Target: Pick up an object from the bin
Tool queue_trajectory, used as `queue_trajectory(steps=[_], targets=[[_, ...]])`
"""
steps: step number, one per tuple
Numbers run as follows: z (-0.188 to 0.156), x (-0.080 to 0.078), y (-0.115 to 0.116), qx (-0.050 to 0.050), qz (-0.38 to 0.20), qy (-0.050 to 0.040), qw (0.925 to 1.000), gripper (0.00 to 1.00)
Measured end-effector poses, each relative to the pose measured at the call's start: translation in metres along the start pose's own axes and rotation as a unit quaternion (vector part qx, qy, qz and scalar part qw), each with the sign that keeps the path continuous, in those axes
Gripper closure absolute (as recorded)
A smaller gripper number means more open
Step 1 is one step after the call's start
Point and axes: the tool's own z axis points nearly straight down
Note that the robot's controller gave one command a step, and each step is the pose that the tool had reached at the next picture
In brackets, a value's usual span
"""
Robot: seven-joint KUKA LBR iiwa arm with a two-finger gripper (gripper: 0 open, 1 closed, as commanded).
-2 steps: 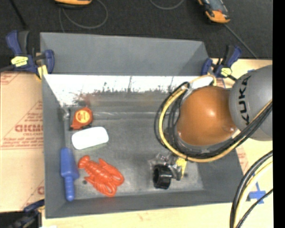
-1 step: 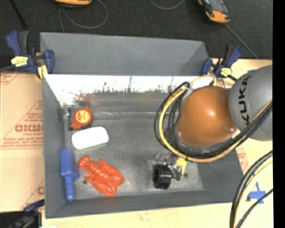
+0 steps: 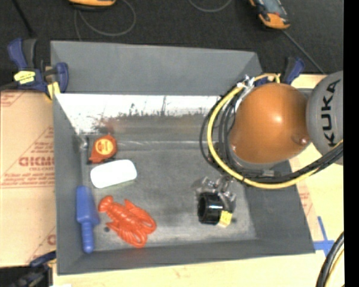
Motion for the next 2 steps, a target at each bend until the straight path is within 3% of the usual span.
queue_trajectory(steps=[1, 2], targets=[[0.0, 0.0, 0.0, 0.0, 0.0, 0.0, 1.0, 1.0], [-0.05, 0.001, -0.008, 0.0, -0.004, 0.0, 1.0, 1.0]])
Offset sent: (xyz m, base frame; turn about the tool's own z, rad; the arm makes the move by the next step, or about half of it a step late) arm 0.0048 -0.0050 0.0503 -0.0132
